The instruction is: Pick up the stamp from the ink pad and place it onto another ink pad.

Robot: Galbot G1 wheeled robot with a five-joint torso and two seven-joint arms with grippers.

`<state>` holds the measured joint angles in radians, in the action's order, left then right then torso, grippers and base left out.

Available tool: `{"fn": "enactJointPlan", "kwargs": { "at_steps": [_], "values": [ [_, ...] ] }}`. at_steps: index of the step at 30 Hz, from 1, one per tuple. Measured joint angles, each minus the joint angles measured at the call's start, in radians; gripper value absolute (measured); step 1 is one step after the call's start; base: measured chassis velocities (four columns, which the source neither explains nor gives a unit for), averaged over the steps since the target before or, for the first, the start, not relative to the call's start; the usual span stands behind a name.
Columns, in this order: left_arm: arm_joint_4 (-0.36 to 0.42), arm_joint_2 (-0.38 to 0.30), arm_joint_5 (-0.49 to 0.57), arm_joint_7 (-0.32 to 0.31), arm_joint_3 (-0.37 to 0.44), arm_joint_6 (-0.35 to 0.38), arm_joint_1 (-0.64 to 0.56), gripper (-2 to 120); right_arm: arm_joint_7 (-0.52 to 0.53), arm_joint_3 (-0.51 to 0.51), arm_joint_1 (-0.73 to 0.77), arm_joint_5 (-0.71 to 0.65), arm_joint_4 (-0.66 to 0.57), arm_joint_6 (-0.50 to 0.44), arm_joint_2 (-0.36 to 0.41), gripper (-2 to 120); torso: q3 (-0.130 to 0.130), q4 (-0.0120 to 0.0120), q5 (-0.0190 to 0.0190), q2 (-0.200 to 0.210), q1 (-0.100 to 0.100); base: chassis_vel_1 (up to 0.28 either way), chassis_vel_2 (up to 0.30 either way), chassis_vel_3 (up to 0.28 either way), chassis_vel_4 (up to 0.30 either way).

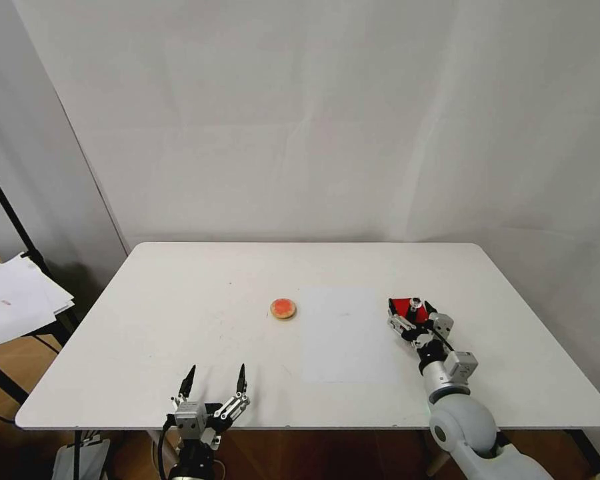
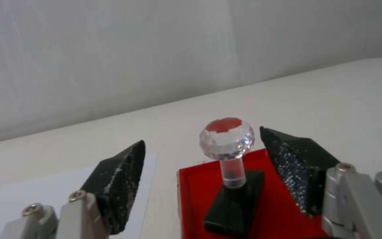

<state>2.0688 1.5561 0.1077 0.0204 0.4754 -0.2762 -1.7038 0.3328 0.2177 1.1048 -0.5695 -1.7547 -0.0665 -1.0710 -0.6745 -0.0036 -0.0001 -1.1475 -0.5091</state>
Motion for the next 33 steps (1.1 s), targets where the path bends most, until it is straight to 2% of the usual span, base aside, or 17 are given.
{"fn": "enactJointPlan", "kwargs": {
  "at_steps": [17, 24, 28, 33],
  "values": [
    [0.000, 0.000, 0.000, 0.000, 0.000, 0.000, 0.000, 102, 0.008, -0.005, 0.006, -0.006, 0.002, 0.003, 0.003, 8, 0.000, 0.0000, 0.0000, 0.000, 0.000, 0.000, 0.000, 0.000, 0.000],
    [0.000, 0.000, 0.000, 0.000, 0.000, 0.000, 0.000, 102, 0.008, -0.004, 0.014, -0.009, -0.015, 0.002, 0.006, 7, 0.000, 0.0000, 0.0002, 0.000, 0.000, 0.000, 0.000, 0.000, 0.000],
    [0.000, 0.000, 0.000, 0.000, 0.000, 0.000, 0.000, 102, 0.005, -0.007, 0.036, -0.009, -0.081, 0.002, 0.016, 7, 0.000, 0.0000, 0.0000, 0.000, 0.000, 0.000, 0.000, 0.000, 0.000],
    [0.000, 0.000, 0.000, 0.000, 0.000, 0.000, 0.000, 102, -0.003, -0.069, 0.069, -0.010, -0.180, 0.007, 0.032, 7, 0.000, 0.0000, -0.0002, 0.000, 0.000, 0.000, 0.000, 0.000, 0.000]
  ]
}}
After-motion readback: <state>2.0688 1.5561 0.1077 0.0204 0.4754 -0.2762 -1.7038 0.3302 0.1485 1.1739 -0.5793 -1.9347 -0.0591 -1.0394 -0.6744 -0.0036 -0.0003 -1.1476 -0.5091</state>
